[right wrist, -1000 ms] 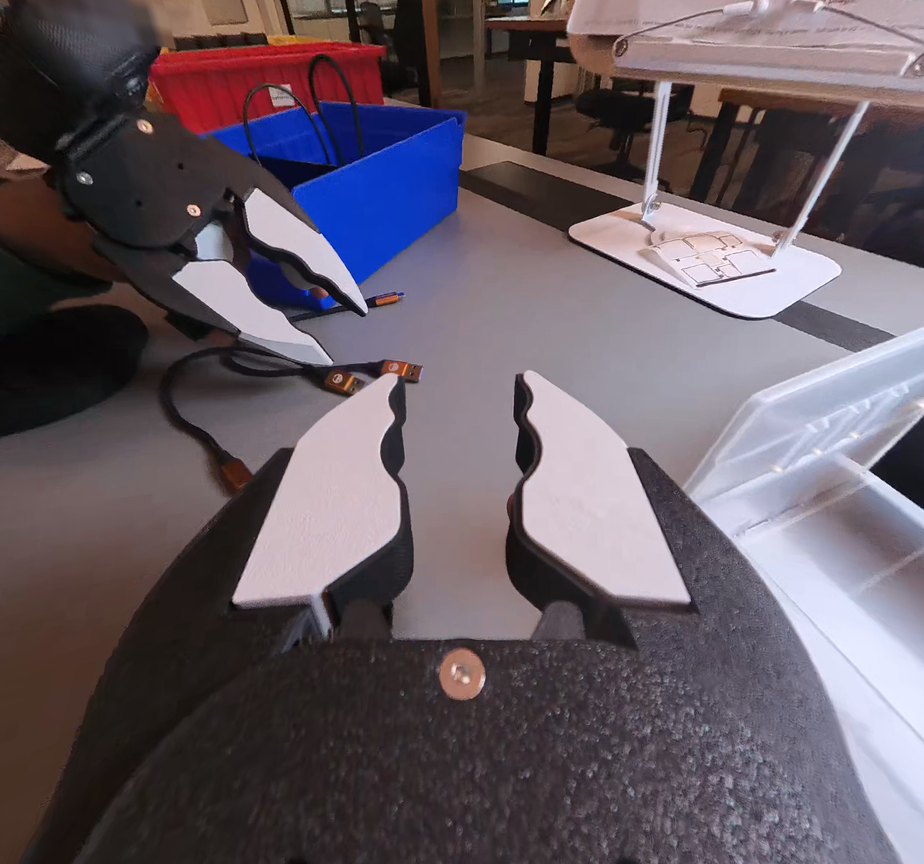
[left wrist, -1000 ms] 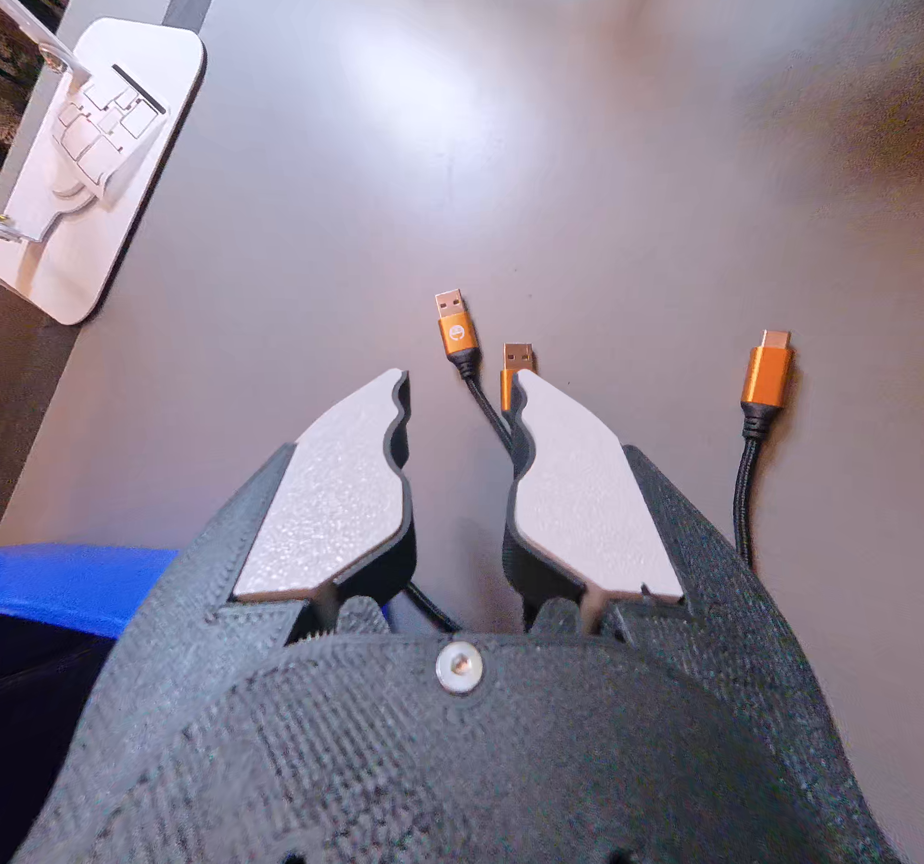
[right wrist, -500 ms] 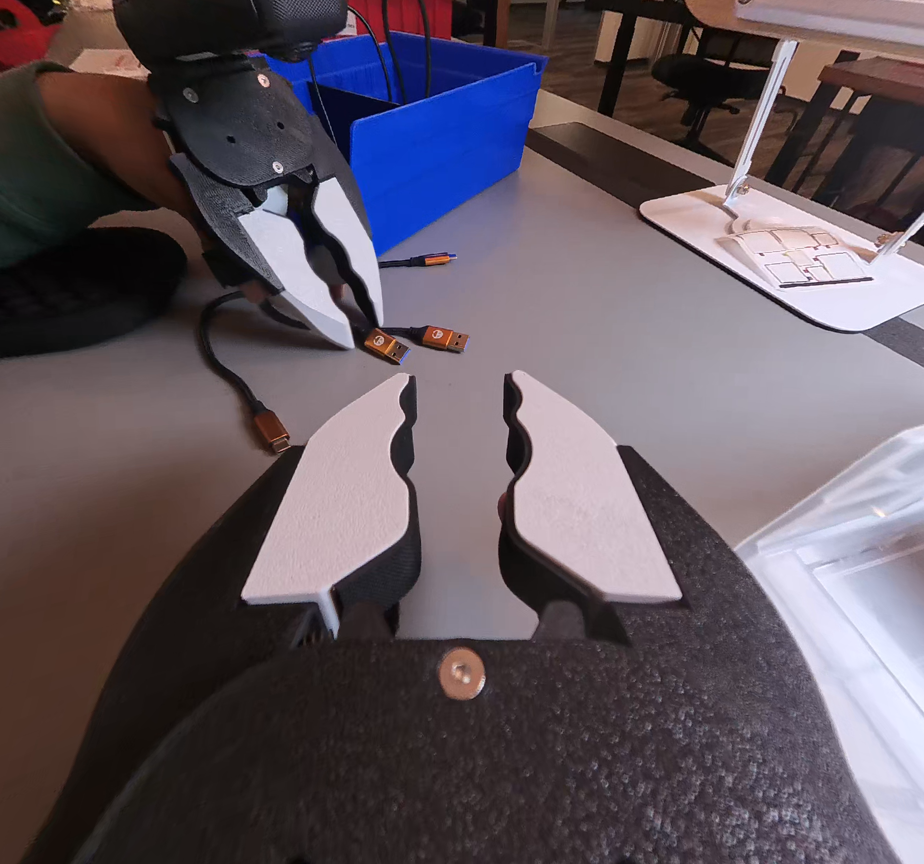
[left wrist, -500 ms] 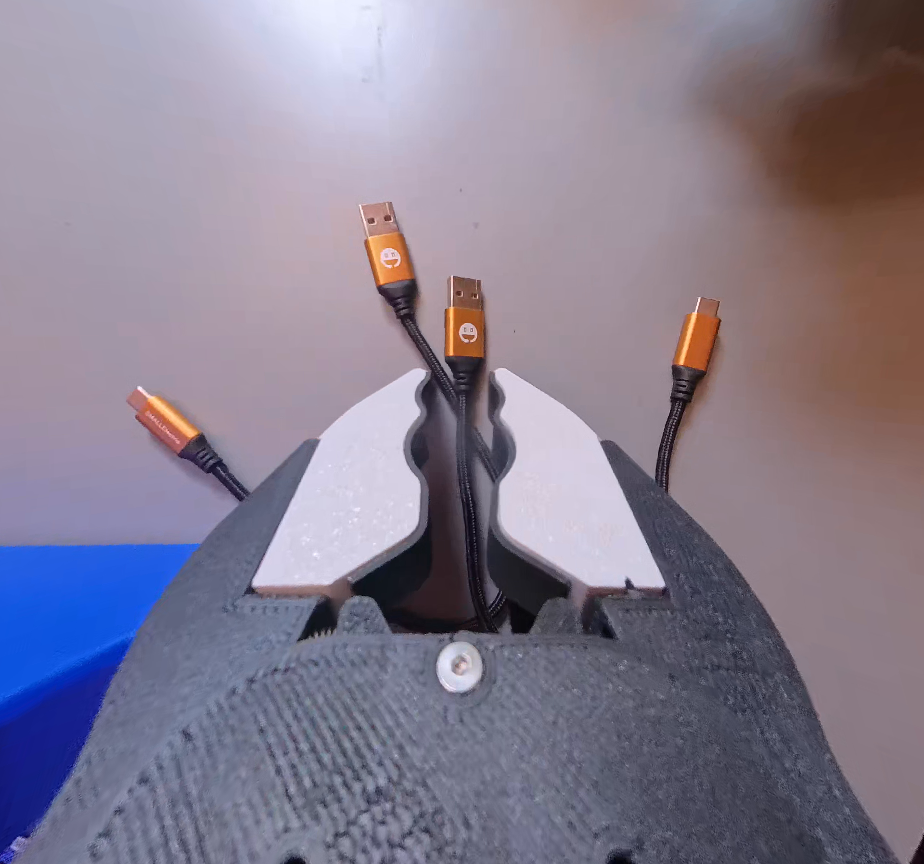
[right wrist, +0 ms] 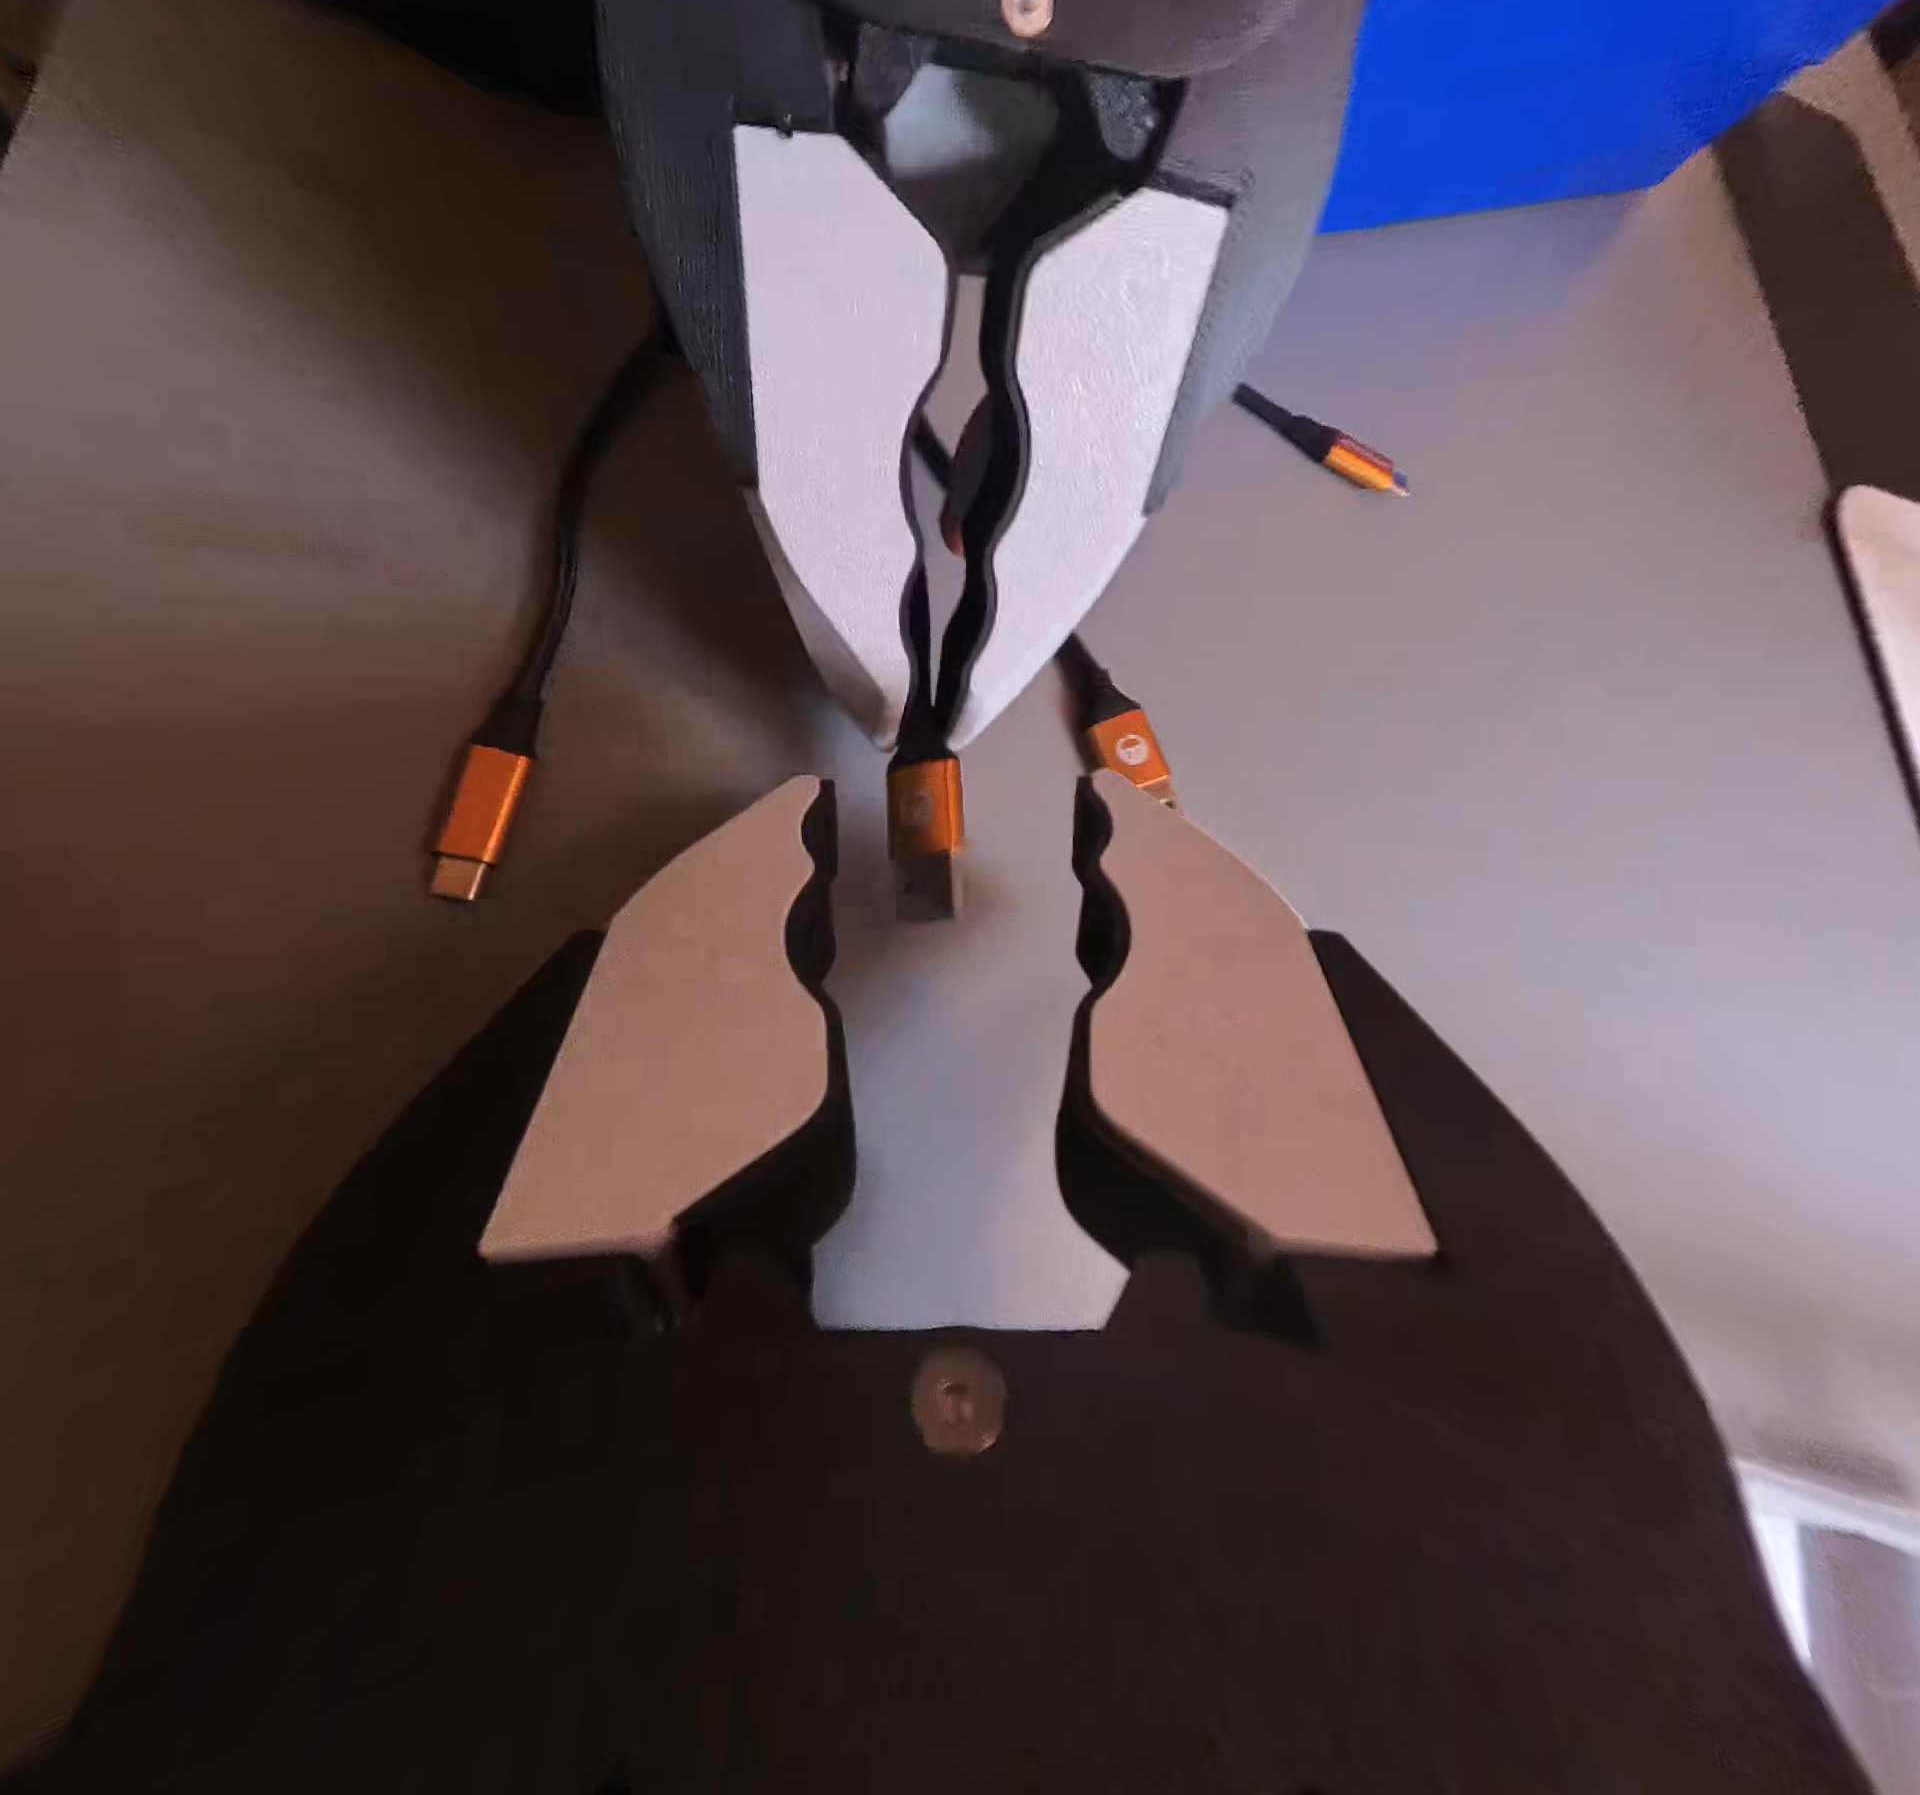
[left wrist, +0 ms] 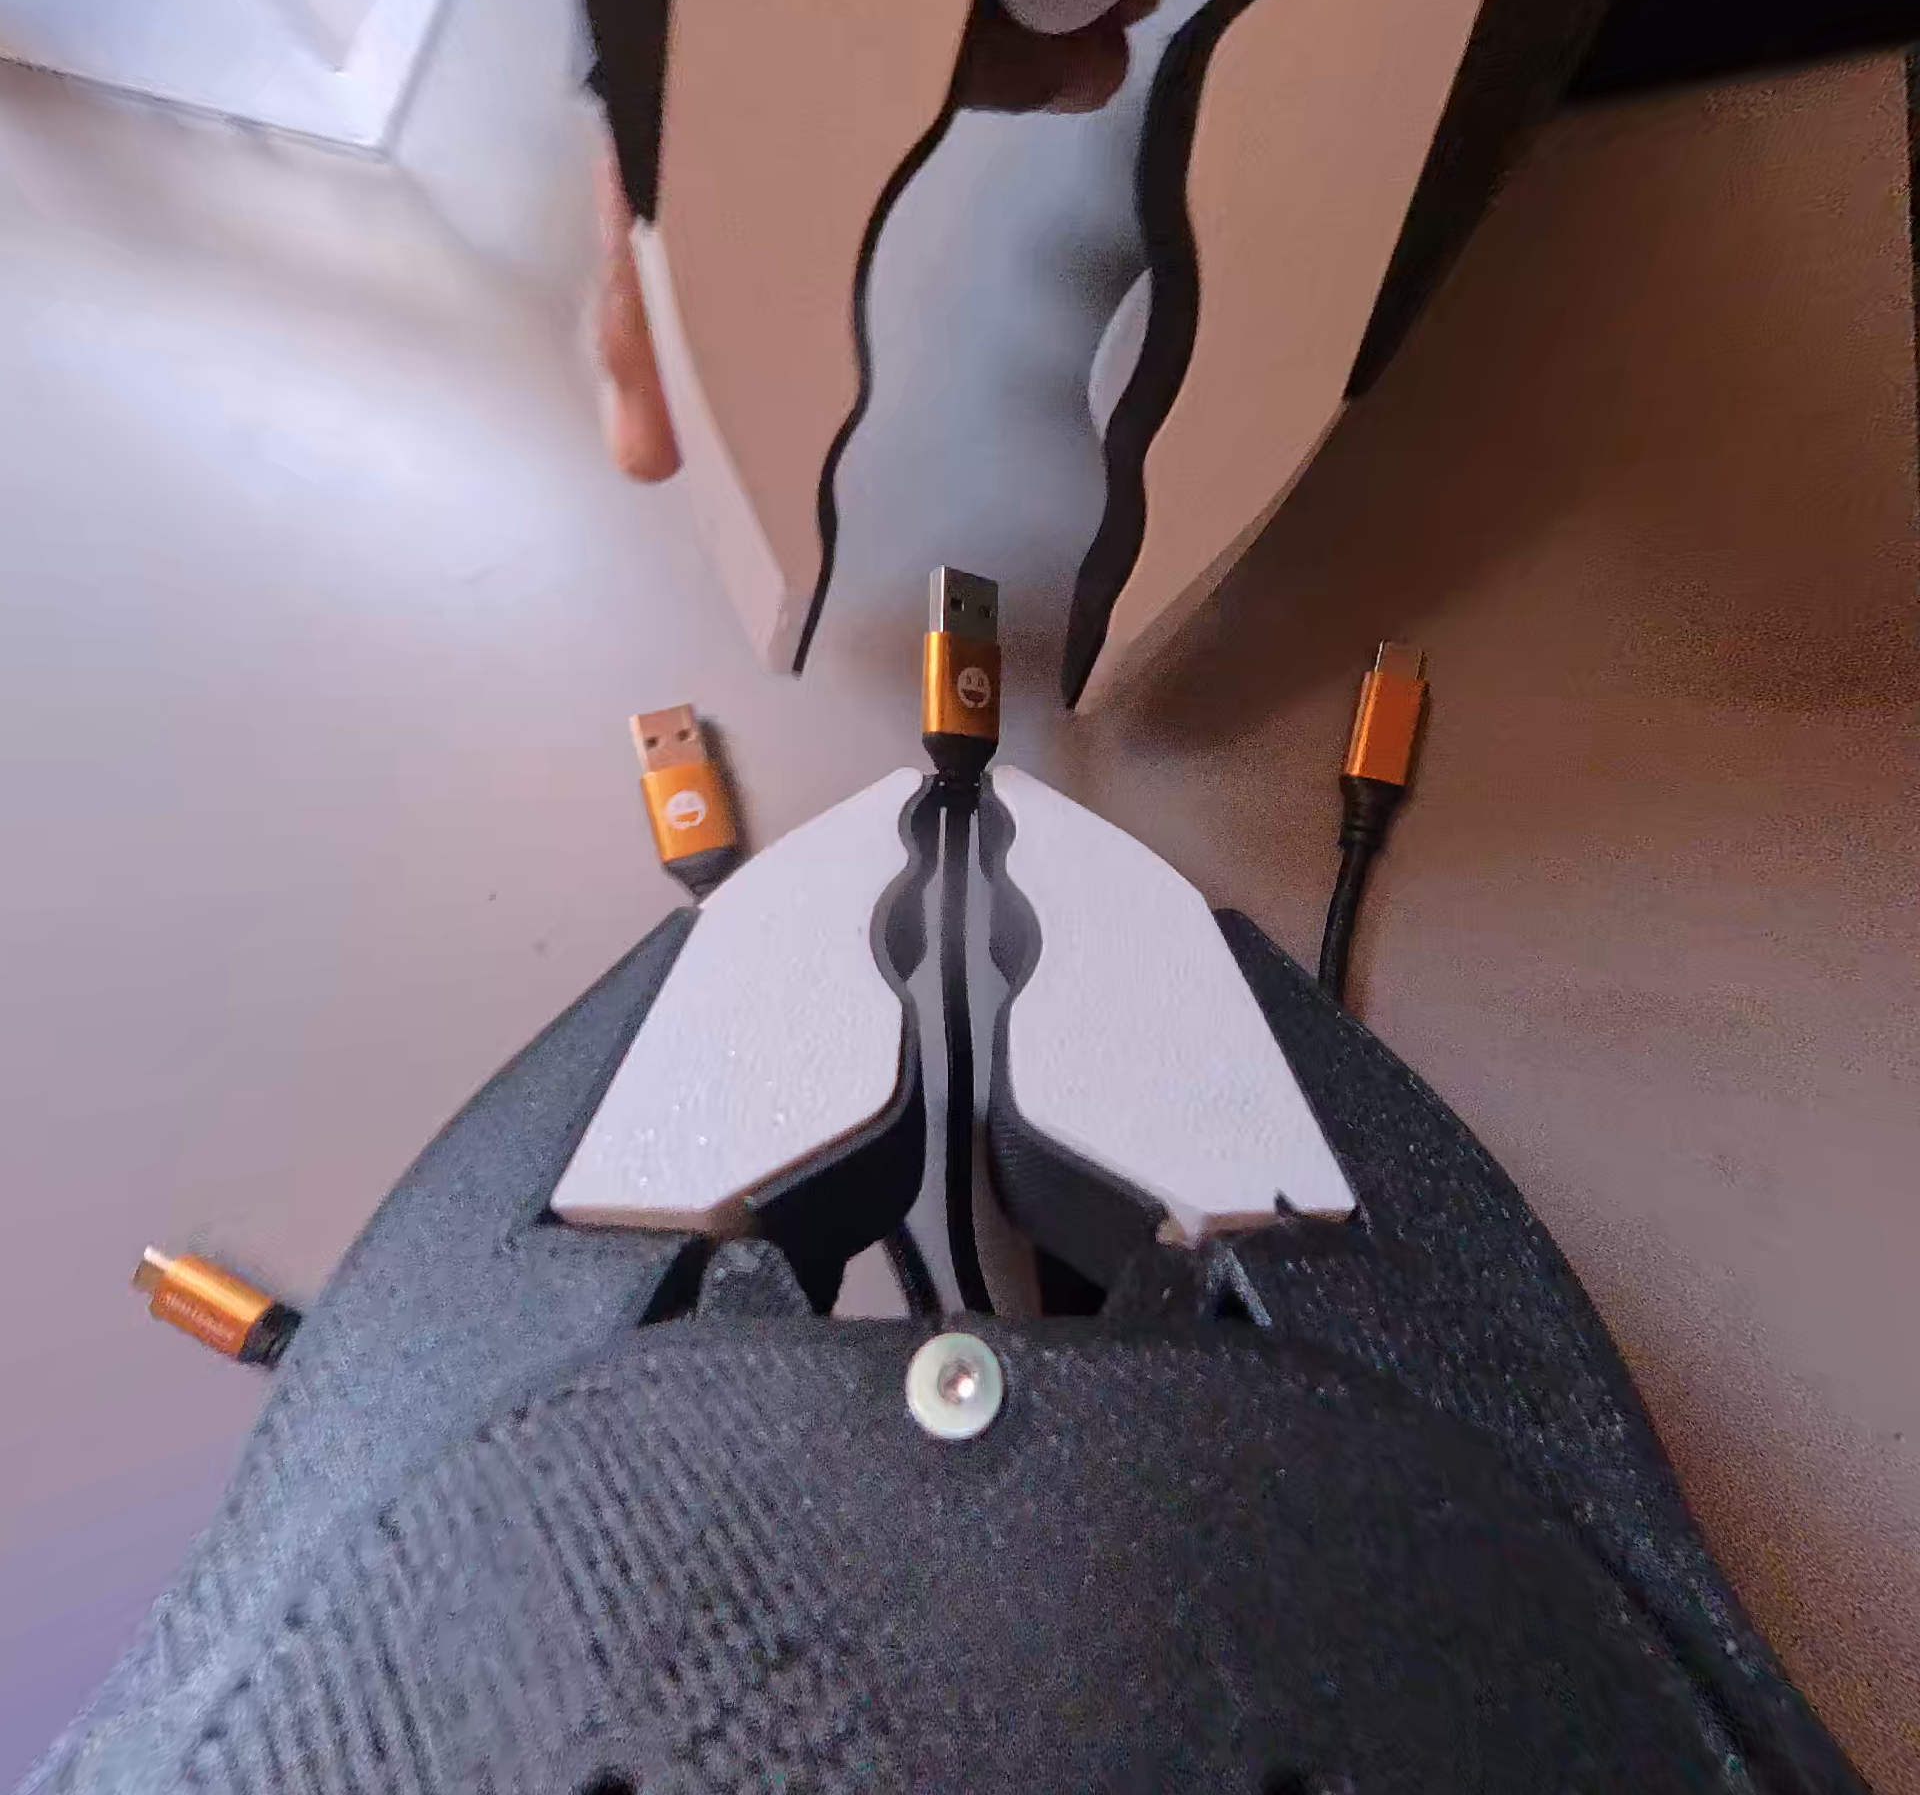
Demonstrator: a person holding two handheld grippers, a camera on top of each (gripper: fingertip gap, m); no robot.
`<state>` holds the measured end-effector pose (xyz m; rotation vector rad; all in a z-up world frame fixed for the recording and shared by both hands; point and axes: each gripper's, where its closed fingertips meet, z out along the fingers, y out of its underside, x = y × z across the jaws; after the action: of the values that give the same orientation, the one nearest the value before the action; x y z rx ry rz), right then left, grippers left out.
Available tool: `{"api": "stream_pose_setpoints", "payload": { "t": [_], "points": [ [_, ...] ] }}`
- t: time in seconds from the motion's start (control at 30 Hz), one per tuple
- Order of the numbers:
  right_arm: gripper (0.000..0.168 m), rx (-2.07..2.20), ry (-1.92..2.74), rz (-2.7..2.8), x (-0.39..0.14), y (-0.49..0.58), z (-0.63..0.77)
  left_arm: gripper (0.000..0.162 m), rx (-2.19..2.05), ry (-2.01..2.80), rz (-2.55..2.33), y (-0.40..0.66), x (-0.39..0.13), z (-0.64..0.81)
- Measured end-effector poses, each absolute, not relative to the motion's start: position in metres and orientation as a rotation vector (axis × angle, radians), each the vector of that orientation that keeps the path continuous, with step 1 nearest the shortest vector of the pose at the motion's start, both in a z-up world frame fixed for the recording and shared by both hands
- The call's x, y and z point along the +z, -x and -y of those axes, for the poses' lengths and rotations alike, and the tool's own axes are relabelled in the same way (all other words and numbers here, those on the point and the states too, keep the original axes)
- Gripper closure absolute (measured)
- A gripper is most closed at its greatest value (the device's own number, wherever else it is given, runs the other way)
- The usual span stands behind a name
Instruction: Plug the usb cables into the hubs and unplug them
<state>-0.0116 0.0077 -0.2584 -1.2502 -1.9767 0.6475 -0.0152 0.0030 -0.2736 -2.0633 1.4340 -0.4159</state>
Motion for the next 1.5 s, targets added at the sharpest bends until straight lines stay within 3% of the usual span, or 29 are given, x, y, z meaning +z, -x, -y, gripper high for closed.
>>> {"api": "stream_pose_setpoints", "payload": {
  "t": [0.1,0.2,0.3,0.47,0.6,0.73,0.87,0.97,1.07,1.23,1.3,1.37,1.5],
  "points": [
    [0.127,0.6,1.255,2.019,-0.266,0.018,-0.009,0.155,-0.324,2.024,-1.475,0.015,-0.272,-0.005],
    [0.153,0.618,1.233,1.989,-0.264,0.025,-0.011,0.155,-0.36,2.013,-1.398,0.024,-0.256,-0.009],
    [0.153,0.693,1.223,1.955,-0.253,0.029,-0.007,0.155,-0.383,1.998,-1.371,0.032,-0.252,-0.006],
    [0.153,0.69,1.222,1.851,-0.224,0.018,-0.022,0.132,-0.342,1.982,-1.341,0.052,-0.247,-0.008],
    [0.153,0.651,1.193,1.694,-0.16,-0.013,-0.05,0.126,-0.37,1.682,-0.992,0.064,-0.167,-0.036],
    [0.153,0.504,1.188,1.544,-0.089,-0.064,-0.094,0.133,-0.408,1.384,-0.679,0.099,-0.085,-0.037],
    [0.153,0.165,1.267,1.458,-0.045,-0.126,-0.148,0.135,-0.403,1.433,-0.624,0.118,-0.092,-0.044],
    [0.153,-0.099,1.391,1.469,-0.044,-0.167,-0.184,0.134,-0.403,1.484,-0.657,0.115,-0.103,-0.048],
    [0.153,-0.22,1.529,1.552,-0.078,-0.185,-0.209,0.134,-0.348,1.512,-0.719,0.109,-0.114,-0.05],
    [0.159,-0.046,1.697,1.682,-0.156,-0.171,-0.229,0.133,-0.265,1.545,-0.813,0.099,-0.13,-0.049],
    [0.149,-0.061,1.747,1.629,-0.167,-0.169,-0.246,0.133,-0.251,1.56,-0.838,0.096,-0.136,-0.049],
    [0.138,-0.112,1.74,1.519,-0.16,-0.166,-0.264,0.133,-0.24,1.582,-0.857,0.095,-0.142,-0.05],
    [0.135,-0.215,1.593,1.302,-0.114,-0.146,-0.271,0.132,-0.232,1.63,-0.888,0.094,-0.156,-0.052]
  ]
}}
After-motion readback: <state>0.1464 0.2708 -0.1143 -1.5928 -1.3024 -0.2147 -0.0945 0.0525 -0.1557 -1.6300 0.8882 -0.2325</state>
